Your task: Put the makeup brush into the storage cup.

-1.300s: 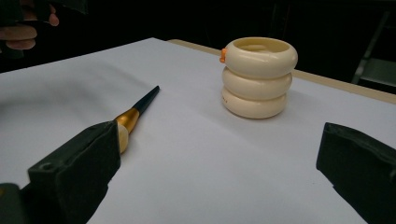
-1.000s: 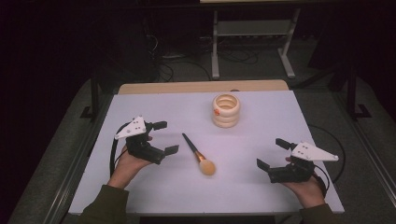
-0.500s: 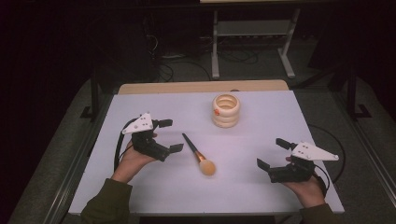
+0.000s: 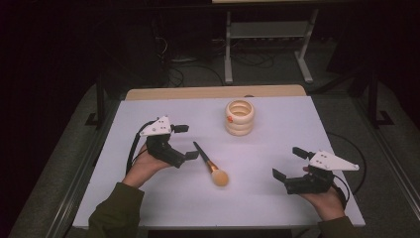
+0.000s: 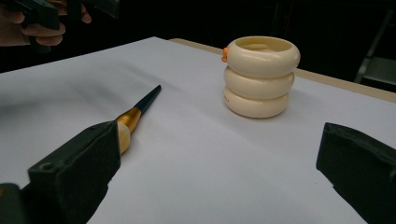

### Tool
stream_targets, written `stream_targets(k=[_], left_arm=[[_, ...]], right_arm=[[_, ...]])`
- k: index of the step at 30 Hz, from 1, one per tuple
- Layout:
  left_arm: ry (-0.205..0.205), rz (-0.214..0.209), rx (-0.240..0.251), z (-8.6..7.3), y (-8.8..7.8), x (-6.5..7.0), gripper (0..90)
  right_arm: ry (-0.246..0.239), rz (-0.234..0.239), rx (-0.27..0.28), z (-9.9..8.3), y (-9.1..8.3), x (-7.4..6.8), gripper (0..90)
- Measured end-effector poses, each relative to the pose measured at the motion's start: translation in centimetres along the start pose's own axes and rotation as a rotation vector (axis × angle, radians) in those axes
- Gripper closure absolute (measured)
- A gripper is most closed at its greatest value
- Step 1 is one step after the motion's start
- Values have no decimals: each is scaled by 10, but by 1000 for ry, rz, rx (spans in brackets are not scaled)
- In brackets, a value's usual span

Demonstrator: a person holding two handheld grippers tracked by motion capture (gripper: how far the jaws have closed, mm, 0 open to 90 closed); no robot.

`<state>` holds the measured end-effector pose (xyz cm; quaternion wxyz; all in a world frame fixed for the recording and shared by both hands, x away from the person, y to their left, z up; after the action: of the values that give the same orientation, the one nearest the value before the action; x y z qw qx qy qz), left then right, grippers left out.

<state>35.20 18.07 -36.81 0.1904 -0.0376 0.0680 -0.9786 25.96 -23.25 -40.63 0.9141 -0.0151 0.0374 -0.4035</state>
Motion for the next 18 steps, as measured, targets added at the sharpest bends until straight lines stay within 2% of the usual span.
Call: stream_targets(k=[6, 18], left_arm=[[1, 6, -30, 0, 5, -4, 0], [12, -34, -110, 3, 16, -8, 0]], right_arm=[[3, 5, -3, 0, 0, 0, 0], [9, 10, -4, 0, 0, 0, 0]])
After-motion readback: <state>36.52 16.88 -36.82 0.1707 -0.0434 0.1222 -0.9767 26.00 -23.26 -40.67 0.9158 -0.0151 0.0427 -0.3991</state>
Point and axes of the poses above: each handheld gripper's, and its own axes: y roughly forward along the jaws, z roughly out of its top, x roughly to its right, the point moved 1 cm from there along y, roughly forward along the jaws, and after that the axes turned 14 degrees about x, right-handed, at the moved point
